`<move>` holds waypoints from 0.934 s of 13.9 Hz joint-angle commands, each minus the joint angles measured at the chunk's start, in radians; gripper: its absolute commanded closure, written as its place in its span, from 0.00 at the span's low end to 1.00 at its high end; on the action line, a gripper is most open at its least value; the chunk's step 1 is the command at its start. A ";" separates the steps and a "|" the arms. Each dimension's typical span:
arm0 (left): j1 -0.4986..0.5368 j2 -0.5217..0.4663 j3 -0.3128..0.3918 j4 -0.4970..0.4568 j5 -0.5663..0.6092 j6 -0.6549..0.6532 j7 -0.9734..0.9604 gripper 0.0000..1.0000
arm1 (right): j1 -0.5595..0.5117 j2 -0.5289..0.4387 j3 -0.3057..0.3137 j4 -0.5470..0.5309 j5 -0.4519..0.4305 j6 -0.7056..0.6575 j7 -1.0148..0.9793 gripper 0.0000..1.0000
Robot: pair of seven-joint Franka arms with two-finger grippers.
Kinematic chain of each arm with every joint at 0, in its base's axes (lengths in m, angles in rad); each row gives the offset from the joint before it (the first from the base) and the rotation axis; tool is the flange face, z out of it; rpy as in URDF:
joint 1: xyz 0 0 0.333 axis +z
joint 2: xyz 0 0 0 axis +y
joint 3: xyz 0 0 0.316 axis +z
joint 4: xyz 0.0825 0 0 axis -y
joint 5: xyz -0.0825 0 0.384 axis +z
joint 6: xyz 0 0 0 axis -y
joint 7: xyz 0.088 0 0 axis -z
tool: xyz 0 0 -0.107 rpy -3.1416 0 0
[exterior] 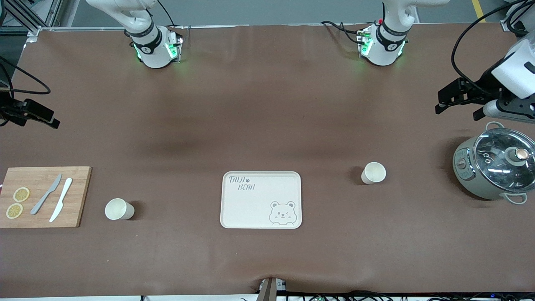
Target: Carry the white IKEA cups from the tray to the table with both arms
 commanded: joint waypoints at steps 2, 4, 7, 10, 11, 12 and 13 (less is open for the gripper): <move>0.002 0.007 -0.006 0.018 0.020 -0.019 -0.013 0.00 | 0.011 -0.032 -0.002 -0.035 -0.017 0.014 0.018 0.00; 0.006 0.017 -0.003 0.016 0.023 -0.015 -0.004 0.00 | 0.011 -0.032 -0.002 -0.034 -0.017 0.014 0.018 0.00; -0.002 0.029 -0.008 0.013 0.110 -0.007 0.010 0.00 | 0.011 -0.032 -0.002 -0.034 -0.017 0.014 0.017 0.00; -0.007 0.047 -0.013 0.013 0.127 0.002 0.014 0.00 | 0.011 -0.032 -0.002 -0.034 -0.017 0.016 0.018 0.00; -0.008 0.049 -0.013 0.013 0.129 0.008 0.013 0.00 | 0.011 -0.032 -0.002 -0.034 -0.017 0.017 0.018 0.00; -0.010 0.049 -0.013 0.015 0.129 0.010 0.007 0.00 | 0.011 -0.032 -0.002 -0.034 -0.017 0.017 0.018 0.00; -0.010 0.049 -0.014 0.015 0.129 0.019 0.013 0.00 | 0.011 -0.032 -0.002 -0.034 -0.017 0.017 0.018 0.00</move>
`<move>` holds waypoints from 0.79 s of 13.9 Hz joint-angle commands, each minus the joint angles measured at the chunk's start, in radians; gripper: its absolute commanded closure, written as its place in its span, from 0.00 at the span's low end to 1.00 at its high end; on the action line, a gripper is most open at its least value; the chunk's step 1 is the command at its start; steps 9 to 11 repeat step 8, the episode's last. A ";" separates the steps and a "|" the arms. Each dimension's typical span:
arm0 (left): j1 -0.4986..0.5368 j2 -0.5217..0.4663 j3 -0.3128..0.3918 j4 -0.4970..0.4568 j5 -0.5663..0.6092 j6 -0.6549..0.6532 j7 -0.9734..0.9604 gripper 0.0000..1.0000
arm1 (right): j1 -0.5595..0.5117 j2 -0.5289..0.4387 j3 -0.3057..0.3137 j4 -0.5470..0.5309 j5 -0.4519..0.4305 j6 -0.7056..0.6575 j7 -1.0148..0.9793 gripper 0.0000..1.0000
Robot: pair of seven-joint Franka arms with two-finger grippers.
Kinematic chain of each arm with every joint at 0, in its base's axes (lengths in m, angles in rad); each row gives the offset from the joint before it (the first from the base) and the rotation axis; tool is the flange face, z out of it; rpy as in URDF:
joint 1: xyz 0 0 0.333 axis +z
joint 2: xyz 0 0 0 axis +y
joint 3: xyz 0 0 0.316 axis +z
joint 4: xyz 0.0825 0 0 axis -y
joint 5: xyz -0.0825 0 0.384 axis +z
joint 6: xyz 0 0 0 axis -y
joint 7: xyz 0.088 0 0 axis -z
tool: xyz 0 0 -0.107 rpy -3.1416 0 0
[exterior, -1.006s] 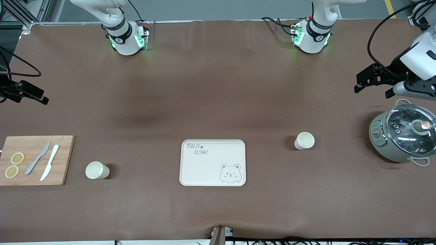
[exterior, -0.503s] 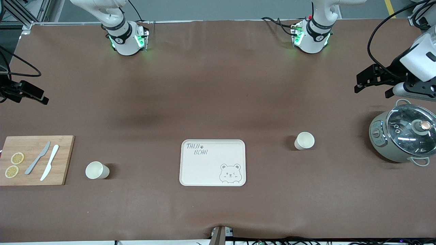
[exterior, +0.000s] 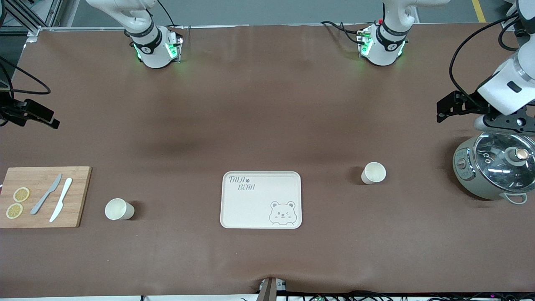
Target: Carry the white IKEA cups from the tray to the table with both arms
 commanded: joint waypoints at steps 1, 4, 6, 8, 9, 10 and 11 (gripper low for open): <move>-0.002 0.003 -0.007 0.016 0.021 0.022 0.010 0.00 | 0.011 -0.032 -0.002 -0.033 -0.015 0.015 0.018 0.00; -0.006 0.009 -0.037 0.018 0.014 0.048 0.009 0.00 | 0.011 -0.032 -0.002 -0.033 -0.015 0.016 0.018 0.00; -0.006 0.012 -0.054 0.018 0.019 0.053 0.004 0.00 | 0.011 -0.032 -0.002 -0.033 -0.015 0.015 0.017 0.00; -0.012 0.018 -0.069 0.018 0.019 0.053 -0.008 0.00 | 0.011 -0.032 -0.002 -0.033 -0.015 0.015 0.018 0.00; -0.012 0.018 -0.069 0.018 0.019 0.053 -0.008 0.00 | 0.011 -0.032 -0.002 -0.033 -0.015 0.015 0.018 0.00; -0.012 0.018 -0.069 0.018 0.019 0.053 -0.008 0.00 | 0.011 -0.032 -0.002 -0.033 -0.015 0.015 0.018 0.00; -0.012 0.018 -0.069 0.018 0.019 0.053 -0.008 0.00 | 0.011 -0.032 -0.002 -0.033 -0.015 0.015 0.018 0.00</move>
